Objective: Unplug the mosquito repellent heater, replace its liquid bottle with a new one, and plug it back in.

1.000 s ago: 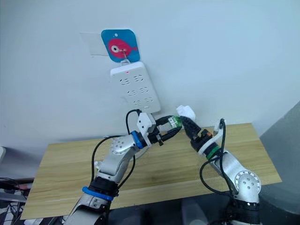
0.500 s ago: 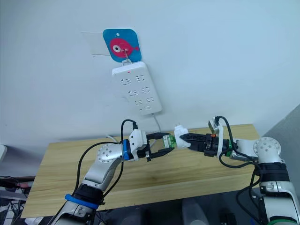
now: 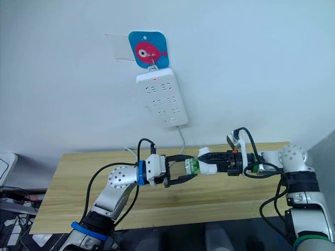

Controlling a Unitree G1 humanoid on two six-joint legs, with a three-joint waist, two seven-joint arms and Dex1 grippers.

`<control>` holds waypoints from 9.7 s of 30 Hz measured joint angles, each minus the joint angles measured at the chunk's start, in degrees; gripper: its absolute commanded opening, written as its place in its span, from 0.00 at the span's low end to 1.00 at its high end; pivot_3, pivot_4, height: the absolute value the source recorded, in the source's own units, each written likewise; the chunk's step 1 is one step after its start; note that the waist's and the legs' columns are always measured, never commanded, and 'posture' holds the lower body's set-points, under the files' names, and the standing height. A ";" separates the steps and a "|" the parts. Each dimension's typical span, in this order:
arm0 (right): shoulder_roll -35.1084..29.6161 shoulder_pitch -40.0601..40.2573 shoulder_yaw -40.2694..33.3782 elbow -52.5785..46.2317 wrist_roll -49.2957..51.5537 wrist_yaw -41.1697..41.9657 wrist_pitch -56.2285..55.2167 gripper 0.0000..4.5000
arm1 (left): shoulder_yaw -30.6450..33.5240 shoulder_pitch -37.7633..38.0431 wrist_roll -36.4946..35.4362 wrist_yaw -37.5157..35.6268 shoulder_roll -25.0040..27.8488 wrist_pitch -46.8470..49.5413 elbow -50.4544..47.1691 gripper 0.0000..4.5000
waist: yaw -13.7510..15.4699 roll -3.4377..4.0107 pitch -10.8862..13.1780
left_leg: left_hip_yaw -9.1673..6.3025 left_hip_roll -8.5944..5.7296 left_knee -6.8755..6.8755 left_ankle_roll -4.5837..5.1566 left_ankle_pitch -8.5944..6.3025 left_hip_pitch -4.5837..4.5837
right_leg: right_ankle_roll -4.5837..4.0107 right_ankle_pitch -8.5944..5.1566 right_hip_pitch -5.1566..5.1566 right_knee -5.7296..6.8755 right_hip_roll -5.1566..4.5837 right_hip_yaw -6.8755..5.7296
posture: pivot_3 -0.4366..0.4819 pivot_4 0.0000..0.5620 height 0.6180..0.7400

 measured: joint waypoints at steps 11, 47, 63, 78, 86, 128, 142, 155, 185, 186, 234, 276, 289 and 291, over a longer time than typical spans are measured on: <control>-1.61 0.02 -0.12 -0.63 -3.07 3.76 0.75 0.66 | -0.41 -0.03 -0.10 0.30 -1.27 -0.56 0.17 0.52 | -0.02 0.00 0.00 | 0.01 0.00 0.01 0.00 0.00 0.01 | 0.00 0.00 0.00 0.02 0.01 0.00 | 0.34 0.31 1.00; -7.78 0.58 4.87 -7.55 -12.02 18.74 -1.32 0.66 | 18.83 -14.80 -52.86 14.01 -2.47 91.79 4.48 1.00 | -0.31 -0.13 0.10 | -0.08 -0.03 0.10 -0.03 0.01 0.02 | -0.03 0.01 -0.01 0.08 0.03 -0.04 | 0.33 0.35 1.00; -5.78 -6.98 2.11 4.61 -15.40 19.67 -0.18 0.66 | 5.64 -1.73 10.18 7.55 10.69 -15.29 -5.75 1.00 | 2.08 -0.19 1.07 | 0.12 -0.08 0.03 -0.13 0.07 0.00 | -0.20 0.14 -0.01 -0.13 -0.45 0.05 | 0.41 0.39 1.00; -6.58 -8.18 3.18 4.73 -5.98 14.78 0.76 0.66 | 8.25 -15.92 58.13 47.52 3.43 -58.91 16.51 1.00 | 2.82 -0.19 1.08 | 0.07 -0.08 0.39 -0.07 0.06 -0.89 | 0.04 0.27 -0.69 0.12 -0.65 -0.08 | 0.37 0.38 1.00; -7.36 -7.59 3.95 4.50 -2.19 11.36 0.76 0.66 | 4.56 -17.97 65.76 59.09 5.41 -57.50 17.98 1.00 | 2.76 -0.19 1.08 | 0.05 -0.03 0.40 -0.07 0.06 -0.91 | 0.04 0.28 -0.70 0.15 -0.59 -0.12 | 0.37 0.38 1.00; -13.07 -5.36 2.88 -2.89 -1.02 16.24 -0.69 0.66 | -8.74 -18.19 -60.45 16.41 10.75 48.79 -4.49 0.50 | 0.38 -0.20 1.31 | -0.30 -0.01 0.95 -0.04 0.08 -0.74 | 0.07 0.23 -0.69 0.92 0.10 -0.11 | 0.35 0.39 1.00; -10.12 -3.10 4.39 -4.36 -3.32 15.72 0.27 0.66 | 4.14 -14.20 -94.74 42.35 3.14 83.83 12.03 0.50 | -0.16 -0.19 1.33 | -0.62 -0.01 0.95 -0.06 0.09 -0.71 | -0.10 0.16 -0.71 0.98 0.15 -0.08 | 0.33 0.39 1.00; -10.20 -3.09 5.49 -2.58 -3.08 14.65 0.76 0.66 | 11.42 -11.67 -99.99 50.60 1.02 83.77 9.71 0.99 | -0.06 -0.20 1.33 | -0.57 -0.04 0.95 -0.07 0.09 -0.71 | -0.10 0.16 -0.70 0.94 0.14 -0.04 | 0.37 0.39 1.00; -7.42 -10.08 6.00 6.94 -3.12 14.02 0.77 0.66 | 15.59 -13.09 34.48 15.59 0.68 -68.98 17.94 0.99 | 3.23 -0.19 1.53 | 0.11 -0.08 0.85 -0.10 0.08 -1.09 | 0.24 0.51 -0.67 0.06 -0.52 0.01 | 0.41 0.39 1.00; -7.45 -10.08 6.10 6.94 -2.82 13.80 0.77 0.66 | 16.71 -13.71 37.19 17.14 0.00 -70.04 18.59 0.99 | 3.18 -0.19 1.53 | 0.12 -0.08 0.85 -0.09 0.07 -1.11 | 0.25 0.52 -0.69 0.04 -0.56 0.02 | 0.41 0.39 1.00; -8.10 -8.76 6.68 6.11 3.95 8.87 0.77 0.66 | -2.51 -20.47 70.49 68.74 10.31 -57.46 15.75 0.49 | 2.91 -0.19 1.53 | 0.03 -0.03 0.83 -0.06 0.07 -1.14 | 0.25 0.52 -0.70 0.11 -0.57 -0.08 | 0.39 0.39 1.00; -10.56 -6.04 4.04 2.34 -5.73 11.28 0.74 0.66 | 11.15 -3.50 -100.23 42.04 11.51 74.47 -0.72 0.49 | 1.49 -0.22 1.58 | -0.20 -0.06 0.98 -0.07 0.10 -0.76 | -0.02 0.33 -0.72 0.86 0.05 0.01 | 0.39 0.41 1.00; -17.67 -5.44 12.94 7.36 -31.57 9.22 -17.30 0.66 | 15.33 1.95 -98.65 44.09 11.33 75.72 -6.80 0.49 | 1.60 -0.26 1.70 | -0.06 -0.07 0.93 -0.07 0.09 -0.79 | -0.02 0.32 -0.73 0.68 0.01 0.03 | 0.42 0.45 1.00; -19.64 -4.08 17.95 11.23 -40.43 7.25 -22.86 0.66 | 15.56 3.75 -98.24 44.08 11.33 76.23 -8.23 0.49 | 1.86 -0.22 1.87 | -0.02 -0.11 0.90 -0.08 0.09 -0.82 | -0.01 0.31 -0.76 0.64 -0.07 0.05 | 0.43 0.46 1.00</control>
